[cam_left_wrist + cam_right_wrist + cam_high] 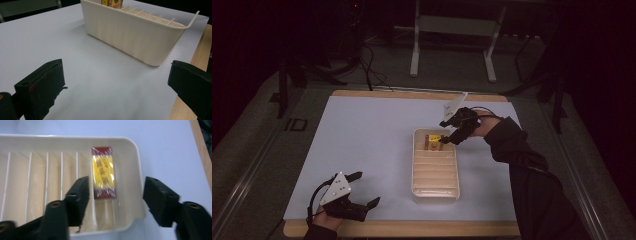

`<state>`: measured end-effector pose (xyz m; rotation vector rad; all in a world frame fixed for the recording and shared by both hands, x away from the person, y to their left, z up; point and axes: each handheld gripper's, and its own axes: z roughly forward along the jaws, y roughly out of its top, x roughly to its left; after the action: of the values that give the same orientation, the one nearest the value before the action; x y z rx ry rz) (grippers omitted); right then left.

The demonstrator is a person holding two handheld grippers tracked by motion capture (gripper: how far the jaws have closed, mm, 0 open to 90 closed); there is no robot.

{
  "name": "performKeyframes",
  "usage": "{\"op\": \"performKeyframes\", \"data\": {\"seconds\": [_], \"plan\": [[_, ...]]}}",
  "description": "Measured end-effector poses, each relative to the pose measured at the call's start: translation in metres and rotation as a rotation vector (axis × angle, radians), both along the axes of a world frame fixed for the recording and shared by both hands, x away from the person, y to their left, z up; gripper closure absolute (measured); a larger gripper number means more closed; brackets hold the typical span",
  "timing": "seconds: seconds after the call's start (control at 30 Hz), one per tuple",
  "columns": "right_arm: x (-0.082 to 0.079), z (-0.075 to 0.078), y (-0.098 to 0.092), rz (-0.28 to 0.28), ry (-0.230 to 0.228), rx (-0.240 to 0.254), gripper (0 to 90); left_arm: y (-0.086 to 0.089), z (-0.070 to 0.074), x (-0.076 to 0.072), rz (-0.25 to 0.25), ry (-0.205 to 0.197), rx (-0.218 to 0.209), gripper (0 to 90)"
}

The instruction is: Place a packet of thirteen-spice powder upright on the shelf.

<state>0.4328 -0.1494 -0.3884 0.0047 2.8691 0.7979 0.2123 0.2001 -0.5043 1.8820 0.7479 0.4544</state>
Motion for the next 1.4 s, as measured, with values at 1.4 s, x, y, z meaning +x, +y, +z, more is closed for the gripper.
{"op": "performKeyframes", "data": {"seconds": [1.4], "plan": [[-0.019,-0.024,-0.100,-0.613,0.017,0.248,13.7,-0.002,0.000,0.001,-0.008,0.000,-0.008,1.0]]}}
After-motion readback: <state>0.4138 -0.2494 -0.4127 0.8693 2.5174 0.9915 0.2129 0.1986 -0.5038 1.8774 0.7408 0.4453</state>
